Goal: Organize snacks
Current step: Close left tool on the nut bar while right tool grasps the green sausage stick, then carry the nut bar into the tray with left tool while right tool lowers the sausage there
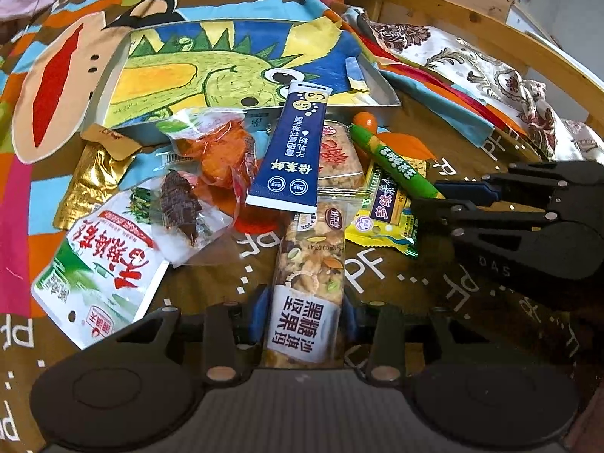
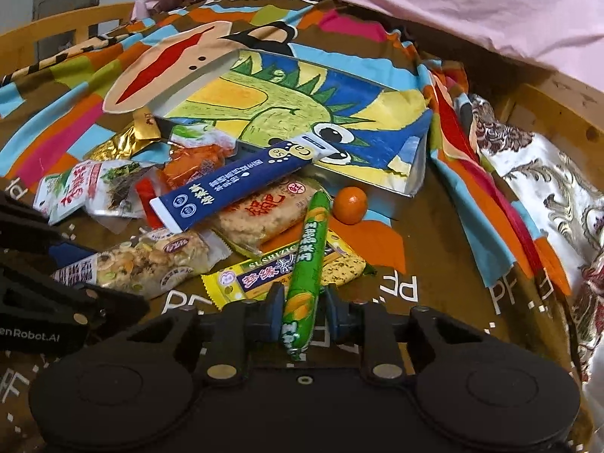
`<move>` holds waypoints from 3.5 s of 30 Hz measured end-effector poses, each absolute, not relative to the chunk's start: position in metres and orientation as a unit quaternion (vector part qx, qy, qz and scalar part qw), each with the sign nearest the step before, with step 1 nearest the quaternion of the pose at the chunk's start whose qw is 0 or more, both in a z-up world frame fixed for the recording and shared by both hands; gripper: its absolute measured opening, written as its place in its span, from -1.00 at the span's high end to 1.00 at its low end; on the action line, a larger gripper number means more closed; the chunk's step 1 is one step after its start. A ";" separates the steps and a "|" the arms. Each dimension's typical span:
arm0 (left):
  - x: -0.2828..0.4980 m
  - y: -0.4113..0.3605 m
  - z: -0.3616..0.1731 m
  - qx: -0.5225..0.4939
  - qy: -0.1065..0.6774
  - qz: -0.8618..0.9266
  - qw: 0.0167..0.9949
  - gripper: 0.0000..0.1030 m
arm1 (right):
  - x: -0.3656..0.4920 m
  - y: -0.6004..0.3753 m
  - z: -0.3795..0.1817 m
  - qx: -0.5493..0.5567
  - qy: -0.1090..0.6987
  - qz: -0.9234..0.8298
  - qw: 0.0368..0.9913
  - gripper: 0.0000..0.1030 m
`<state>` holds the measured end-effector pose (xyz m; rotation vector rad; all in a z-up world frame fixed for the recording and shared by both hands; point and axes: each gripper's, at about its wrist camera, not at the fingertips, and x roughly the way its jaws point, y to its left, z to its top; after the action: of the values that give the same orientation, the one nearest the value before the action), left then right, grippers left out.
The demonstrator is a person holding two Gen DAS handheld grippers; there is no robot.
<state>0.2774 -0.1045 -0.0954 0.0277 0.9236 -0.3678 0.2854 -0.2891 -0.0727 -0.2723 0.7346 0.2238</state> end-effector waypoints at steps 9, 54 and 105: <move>0.285 -0.100 -0.099 -0.026 0.445 -0.167 0.879 0.05 | 0.295 -0.285 -0.079 -0.121 0.350 0.111 0.922 0.25; 0.238 -0.112 -0.053 -0.051 0.386 -0.137 0.911 0.19 | 0.242 -0.268 -0.060 -0.328 0.196 0.066 0.922 0.64; 0.511 -0.157 -0.070 -0.077 0.327 -0.083 0.938 0.18 | 0.457 -0.301 -0.087 -0.170 0.184 0.051 0.967 0.63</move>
<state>0.5108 -0.1567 -0.0702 -0.1582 0.6683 -0.1692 0.4565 -0.3013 -0.0871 -0.3432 0.3724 0.1022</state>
